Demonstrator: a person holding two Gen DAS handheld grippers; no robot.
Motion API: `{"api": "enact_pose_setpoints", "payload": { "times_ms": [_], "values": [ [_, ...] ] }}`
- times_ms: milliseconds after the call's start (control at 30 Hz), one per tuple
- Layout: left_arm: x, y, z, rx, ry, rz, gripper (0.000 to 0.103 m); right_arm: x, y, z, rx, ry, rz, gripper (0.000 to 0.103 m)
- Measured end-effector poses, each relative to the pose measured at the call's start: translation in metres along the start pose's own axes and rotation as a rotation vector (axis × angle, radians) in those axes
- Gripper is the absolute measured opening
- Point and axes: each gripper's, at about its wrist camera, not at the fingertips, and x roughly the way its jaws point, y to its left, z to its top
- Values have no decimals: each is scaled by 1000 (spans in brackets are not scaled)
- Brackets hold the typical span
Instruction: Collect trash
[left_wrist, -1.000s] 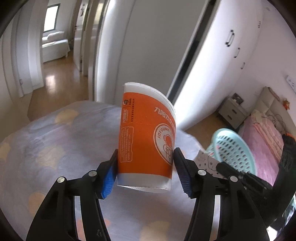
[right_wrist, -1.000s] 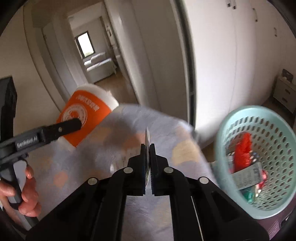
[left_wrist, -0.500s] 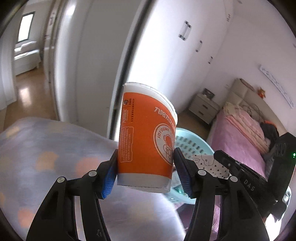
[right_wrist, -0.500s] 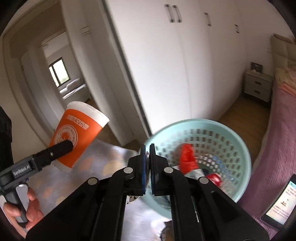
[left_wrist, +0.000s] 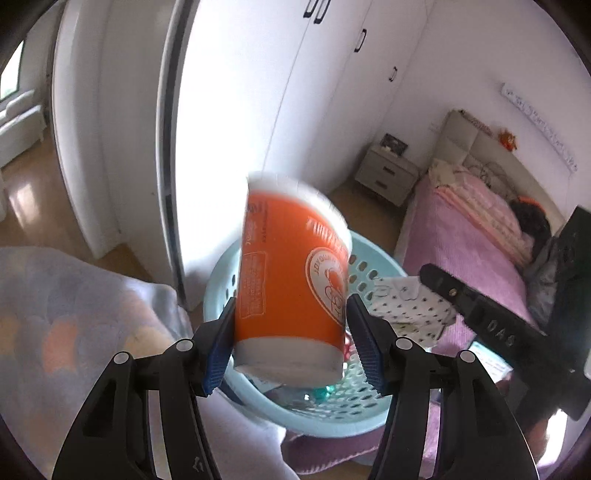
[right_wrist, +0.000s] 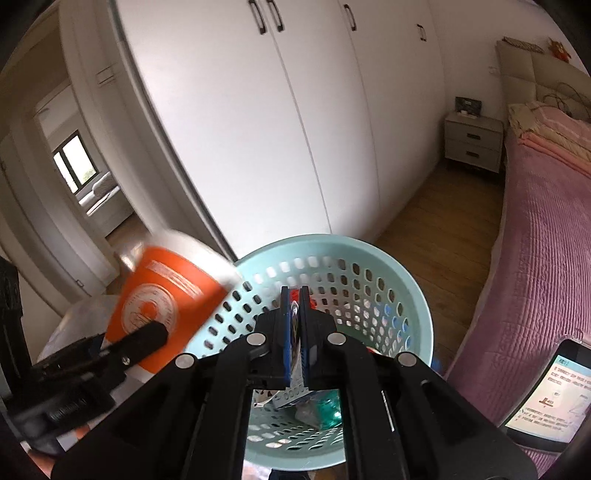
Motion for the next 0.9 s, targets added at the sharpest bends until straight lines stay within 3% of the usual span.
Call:
{"api": "enact_pose_setpoints", "payload": {
  "times_ms": [33,167,267,333,400,567,900],
  "values": [
    [4,-1,-1,4,5,3,63,4,-4,2,9,8,3,3],
    [10,-1,-3,-2,10,4,63,14,-14,5,26,39,15,7],
    [0,15,-9,-17,9,9,66,17,-17,5,29,49,6,16],
    [-7,20,-12,-30,2,11,70,17,-21,3,40,51,20,39],
    [-17,21,-16,-35,-14,19,76,14,-23,2,51,50,29,50],
    [-46,24,-33,-25,-69,48,85,-1,-19,-6,31,50,78,50],
    [-104,31,-68,-22,-192,190,86,-47,21,-27,-77,-5,129,55]
  ]
}}
